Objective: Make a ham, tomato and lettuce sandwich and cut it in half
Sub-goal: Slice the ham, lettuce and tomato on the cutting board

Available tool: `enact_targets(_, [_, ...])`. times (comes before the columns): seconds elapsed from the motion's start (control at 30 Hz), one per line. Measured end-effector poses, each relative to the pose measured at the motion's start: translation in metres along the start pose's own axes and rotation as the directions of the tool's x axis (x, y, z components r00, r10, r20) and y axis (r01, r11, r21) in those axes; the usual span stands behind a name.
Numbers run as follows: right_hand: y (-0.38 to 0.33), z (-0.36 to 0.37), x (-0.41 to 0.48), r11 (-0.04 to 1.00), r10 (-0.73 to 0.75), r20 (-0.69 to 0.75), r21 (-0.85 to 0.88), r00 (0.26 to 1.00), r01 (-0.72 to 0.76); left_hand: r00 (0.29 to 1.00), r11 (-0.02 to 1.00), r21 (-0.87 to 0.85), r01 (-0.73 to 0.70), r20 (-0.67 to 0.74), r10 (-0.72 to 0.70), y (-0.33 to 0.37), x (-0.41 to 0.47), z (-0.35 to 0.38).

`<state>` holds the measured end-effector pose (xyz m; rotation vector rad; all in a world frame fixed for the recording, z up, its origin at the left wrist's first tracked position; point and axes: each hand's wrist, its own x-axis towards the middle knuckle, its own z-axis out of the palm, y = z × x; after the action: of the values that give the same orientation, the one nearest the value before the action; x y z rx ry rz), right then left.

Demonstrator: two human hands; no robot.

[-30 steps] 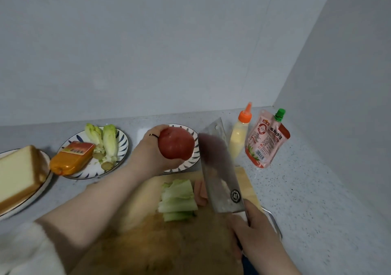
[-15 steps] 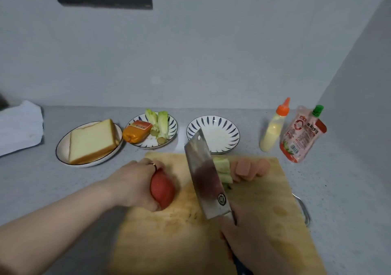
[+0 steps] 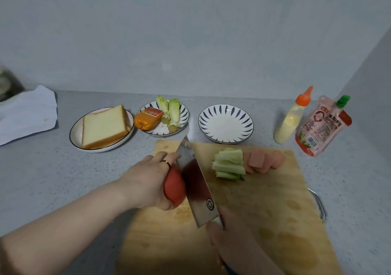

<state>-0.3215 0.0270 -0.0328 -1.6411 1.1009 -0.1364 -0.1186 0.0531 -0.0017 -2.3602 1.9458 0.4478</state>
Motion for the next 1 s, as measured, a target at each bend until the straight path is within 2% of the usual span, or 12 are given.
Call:
enact_targets(0.1, [0.001,-0.001,0.002,1.000,0.013,-0.009,-0.002,1.000,-0.013,0.994,0.966,-0.257,-0.019,-0.107,-0.008,-0.001,0.001,0.008])
enact_targets(0.2, [0.003,-0.003,0.003,1.000,0.019,-0.055,-0.014,0.998,-0.020,0.976,0.870,-0.491,-0.041,-0.205,-0.070,0.000,0.000,0.025])
enact_targets(0.37, [0.004,-0.004,0.005,0.998,0.038,-0.047,-0.043,0.998,-0.040,0.944,0.683,-0.720,-0.121,-0.297,-0.146,0.007,-0.002,0.055])
enact_targets(0.5, [0.003,-0.004,0.004,0.997,0.034,-0.034,-0.061,0.999,-0.036,0.917,0.600,-0.787,-0.145,-0.335,-0.217,0.008,0.000,0.064])
enact_targets(0.73, [-0.008,-0.007,-0.003,1.000,0.020,0.004,-0.007,1.000,-0.020,0.829,0.457,-0.876,-0.154,-0.366,-0.422,0.019,0.000,0.077])
enact_targets(0.9, [-0.012,-0.004,-0.005,0.999,-0.035,0.013,-0.019,0.999,0.036,0.813,0.444,-0.878,-0.178,-0.385,-0.437,0.022,-0.005,0.078])
enact_targets(1.0, [-0.013,-0.002,-0.004,1.000,-0.016,0.020,-0.009,1.000,0.016,0.800,0.404,-0.892,-0.204,-0.389,-0.457,0.028,-0.005,0.075])
